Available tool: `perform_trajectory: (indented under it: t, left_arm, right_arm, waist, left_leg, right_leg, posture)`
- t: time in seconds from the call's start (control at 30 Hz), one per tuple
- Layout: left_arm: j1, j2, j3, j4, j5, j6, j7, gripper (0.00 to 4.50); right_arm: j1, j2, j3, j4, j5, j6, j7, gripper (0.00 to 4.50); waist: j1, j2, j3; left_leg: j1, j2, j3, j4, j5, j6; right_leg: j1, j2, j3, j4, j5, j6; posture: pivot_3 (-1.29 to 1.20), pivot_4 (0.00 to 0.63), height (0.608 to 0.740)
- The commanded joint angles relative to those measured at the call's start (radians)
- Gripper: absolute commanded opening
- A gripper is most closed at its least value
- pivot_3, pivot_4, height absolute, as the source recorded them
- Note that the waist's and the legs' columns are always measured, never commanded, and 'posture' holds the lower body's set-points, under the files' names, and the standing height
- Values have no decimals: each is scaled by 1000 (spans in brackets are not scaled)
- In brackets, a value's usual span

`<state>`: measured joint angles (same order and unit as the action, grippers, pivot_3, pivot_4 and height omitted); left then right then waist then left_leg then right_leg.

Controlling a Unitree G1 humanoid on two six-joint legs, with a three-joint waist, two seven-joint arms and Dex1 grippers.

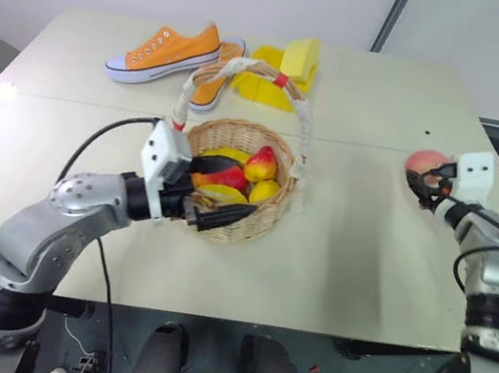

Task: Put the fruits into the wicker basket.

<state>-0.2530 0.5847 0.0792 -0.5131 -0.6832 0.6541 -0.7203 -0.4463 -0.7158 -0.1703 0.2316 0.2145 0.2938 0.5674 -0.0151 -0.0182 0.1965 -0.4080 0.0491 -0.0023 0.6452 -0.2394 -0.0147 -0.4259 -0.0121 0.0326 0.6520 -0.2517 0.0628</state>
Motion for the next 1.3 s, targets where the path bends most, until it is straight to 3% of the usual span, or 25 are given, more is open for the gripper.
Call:
perform_trajectory:
  t: [0.03, 0.13, 0.2, 0.37, 0.5, 0.53, 0.67, 0.7, 0.83, 1.03, 1.13, 1.3]
  left_arm:
    - [48, 23, 84, 5, 14, -105, -52, 4500]
    - [92, 51, 155, 60, 17, -159, -94, 4500]
    - [97, 64, 174, 92, 24, -182, -110, 4500]
    - [96, 73, 190, 113, 17, -204, -121, 4500]
    - [119, 72, 204, 90, -3, -197, -120, 4500]
    - [123, 71, 204, 85, -4, -196, -117, 4500]
    - [138, 66, 204, 72, -6, -197, -108, 4500]
    - [140, 64, 203, 67, -11, -194, -106, 4500]
    - [138, 58, 190, 61, -17, -190, -97, 4500]
    - [121, 53, 174, 71, -22, -188, -99, 4500]
    - [109, 48, 161, 75, -28, -183, -104, 4500]
    - [89, 37, 150, 77, -28, -183, -100, 4500]
  right_arm:
    - [115, -51, -19, -378, 141, 52, 158, 2482]
    - [177, -44, 17, -752, 483, 277, 217, 2482]
    - [131, 0, 88, -865, 565, 366, 162, 2482]
    - [-39, 173, 288, -850, 436, 491, -68, 2482]
    - [-133, 314, 351, -752, 368, 588, -218, 2482]
    - [-143, 326, 350, -751, 367, 598, -222, 2482]
    - [-176, 335, 366, -760, 351, 621, -215, 4337]
    - [-176, 331, 361, -786, 358, 626, -209, 4435]
    - [-124, 258, 302, -896, 419, 599, -111, 4435]
    - [71, 134, 36, -935, 641, 605, 26, 4435]
    - [71, 138, 34, -859, 565, 569, -30, 4435]
    - [-35, 252, 108, -663, 420, 488, -139, 4435]
  waist:
    - [-2, 1, 0]
    - [-7, 1, 0]
    - [-10, 1, 0]
    - [1, -1, -1]
    - [0, -1, -1]
    - [2, -1, -1]
    - [2, -1, -1]
    - [1, -1, -1]
    - [1, -1, -1]
    - [2, -1, -1]
    - [-7, -1, -1]
    - [-13, -1, -1]
  left_leg:
    - [0, 0, 0, 0, 0, 0]
    - [1, 1, 0, 0, 0, 0]
    - [2, 2, 0, 0, 0, 0]
    - [2, 1, -2, 3, 0, -1]
    - [0, 1, 0, 2, 1, -2]
    - [-1, 1, 1, 2, 1, -2]
    - [-3, 0, 0, 0, 0, -1]
    - [-3, 0, 0, 0, 0, -1]
    - [-2, 1, 0, 0, 0, -1]
    - [-2, 0, 0, 1, 0, -1]
    - [0, 1, 1, 1, 0, -1]
    - [1, 2, -1, 1, 0, -1]
  right_leg:
    - [0, 0, 0, 0, 0, 0]
    - [0, 1, 0, 1, 0, -1]
    - [0, 2, 0, 2, 0, -4]
    - [0, 1, 0, 1, 0, -9]
    - [-1, 0, 1, -2, 2, -12]
    - [-2, -1, 1, -2, 2, -11]
    - [-3, -1, 1, -2, 0, -8]
    - [-3, -1, 1, -2, 0, -8]
    - [-3, 0, 1, -2, 0, -8]
    - [-2, 0, 1, -3, 0, -8]
    - [-1, 1, 1, -2, 1, -9]
    - [-2, 3, 1, -1, 1, -10]
  posture:
    - [0, 150, 740]
    - [0, 150, 740]
    - [0, 150, 740]
    - [0, 150, 740]
    - [0, 150, 740]
    - [0, 150, 740]
    - [0, 150, 740]
    - [0, 150, 740]
    - [0, 150, 740]
    - [0, 150, 740]
    - [0, 150, 740]
    - [0, 150, 740]
